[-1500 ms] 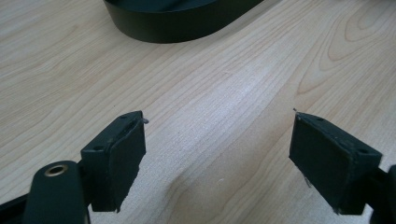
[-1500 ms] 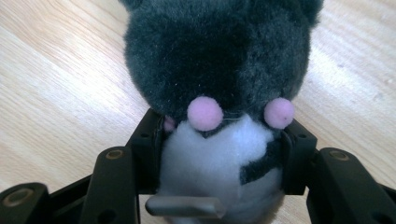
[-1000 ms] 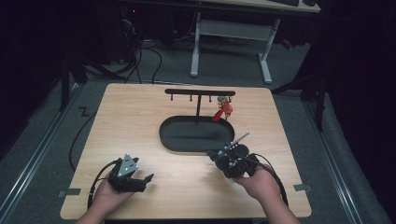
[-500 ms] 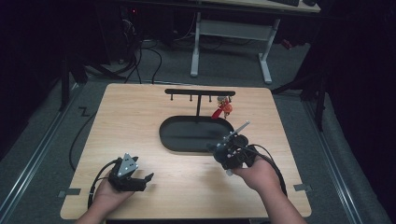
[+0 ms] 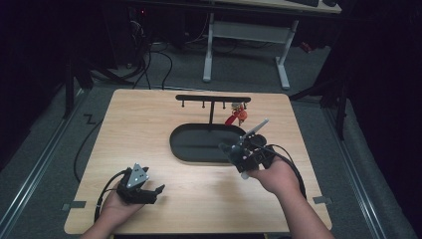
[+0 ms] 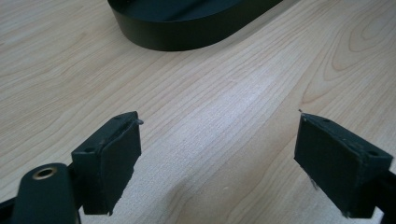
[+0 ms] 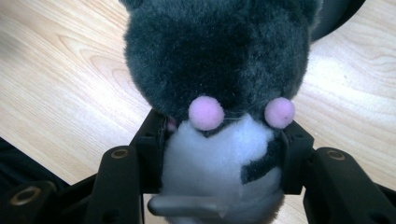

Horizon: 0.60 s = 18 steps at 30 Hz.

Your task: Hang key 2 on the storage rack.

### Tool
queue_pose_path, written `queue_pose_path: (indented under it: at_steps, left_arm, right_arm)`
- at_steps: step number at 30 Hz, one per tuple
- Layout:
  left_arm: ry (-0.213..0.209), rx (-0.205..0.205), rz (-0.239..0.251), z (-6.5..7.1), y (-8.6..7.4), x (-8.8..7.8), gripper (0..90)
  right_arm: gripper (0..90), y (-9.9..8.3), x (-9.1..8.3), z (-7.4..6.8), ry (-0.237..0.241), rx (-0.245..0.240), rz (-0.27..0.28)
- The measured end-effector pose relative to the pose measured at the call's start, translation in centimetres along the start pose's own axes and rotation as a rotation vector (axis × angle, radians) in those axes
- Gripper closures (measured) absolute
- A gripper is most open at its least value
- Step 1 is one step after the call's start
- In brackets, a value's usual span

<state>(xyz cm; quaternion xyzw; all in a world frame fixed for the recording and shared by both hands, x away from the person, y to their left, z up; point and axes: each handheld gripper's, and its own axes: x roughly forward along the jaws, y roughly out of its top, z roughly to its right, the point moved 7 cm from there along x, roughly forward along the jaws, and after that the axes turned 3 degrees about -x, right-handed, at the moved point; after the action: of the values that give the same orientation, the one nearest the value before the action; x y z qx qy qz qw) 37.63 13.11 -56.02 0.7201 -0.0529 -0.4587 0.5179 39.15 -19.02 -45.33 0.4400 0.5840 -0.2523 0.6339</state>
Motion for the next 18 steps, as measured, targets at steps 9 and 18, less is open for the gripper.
queue_pose_path:
  at_steps: [9, 18]
  left_arm:
    - [-0.006, -0.008, 0.002, -0.2, -0.1, -0.2, 15.5]
    - [-0.013, 0.0, -0.001, -0.3, -0.3, -0.2, 15.5]
  right_arm:
    - [48.6, 1.8, -0.7, 0.4, -0.008, 0.011, -0.02]
    - [48.6, 3.9, -0.9, 0.7, 0.002, 0.013, -0.022]
